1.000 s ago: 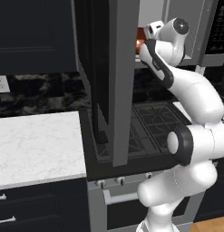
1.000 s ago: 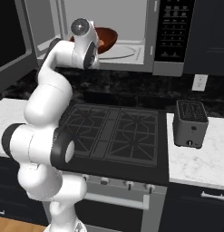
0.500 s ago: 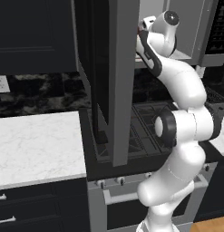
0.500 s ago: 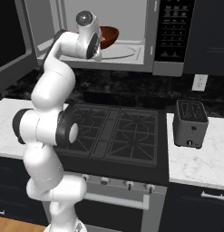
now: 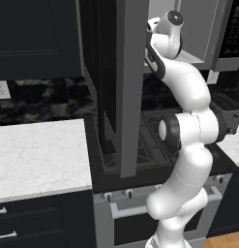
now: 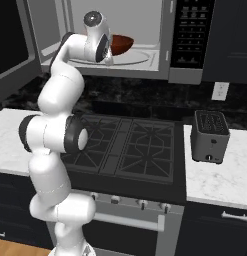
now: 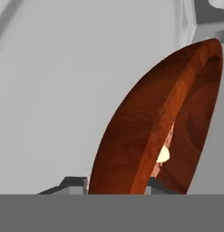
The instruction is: Open the microwave, place the bowl with waffle inside the microwave, then close the microwave door and turn it on.
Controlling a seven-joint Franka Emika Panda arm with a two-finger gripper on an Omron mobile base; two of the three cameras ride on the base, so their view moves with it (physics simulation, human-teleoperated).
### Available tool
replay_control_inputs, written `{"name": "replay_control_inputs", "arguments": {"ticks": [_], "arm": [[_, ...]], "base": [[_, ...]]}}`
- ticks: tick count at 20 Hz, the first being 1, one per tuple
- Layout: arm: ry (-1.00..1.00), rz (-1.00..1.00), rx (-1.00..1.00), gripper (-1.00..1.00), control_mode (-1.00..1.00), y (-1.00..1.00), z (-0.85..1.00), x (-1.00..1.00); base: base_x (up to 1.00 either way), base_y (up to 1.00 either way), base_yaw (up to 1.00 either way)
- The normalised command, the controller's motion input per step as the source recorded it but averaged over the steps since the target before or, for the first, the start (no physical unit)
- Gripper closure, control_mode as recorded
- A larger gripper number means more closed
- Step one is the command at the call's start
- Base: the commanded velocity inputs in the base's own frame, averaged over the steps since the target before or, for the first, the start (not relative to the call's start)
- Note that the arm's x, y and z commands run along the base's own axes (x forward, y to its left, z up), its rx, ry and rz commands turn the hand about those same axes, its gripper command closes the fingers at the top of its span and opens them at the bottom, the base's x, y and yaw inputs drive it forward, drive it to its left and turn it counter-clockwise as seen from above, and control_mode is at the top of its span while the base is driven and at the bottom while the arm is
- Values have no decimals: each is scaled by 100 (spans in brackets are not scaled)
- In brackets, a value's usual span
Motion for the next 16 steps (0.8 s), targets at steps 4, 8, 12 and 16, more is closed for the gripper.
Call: {"name": "replay_control_inputs", "arguments": {"ticks": [4,8,12,16], "arm": [[-12,0,-3,-100,-100,0,-16,9],[-19,0,-5,-100,-100,0,-19,-4],[-18,0,-3,-100,-100,-1,-8,-37],[-2,0,0,-100,-100,-22,50,-71]], "base": [[0,0,0],[0,0,0],[0,0,0],[0,0,0]]}}
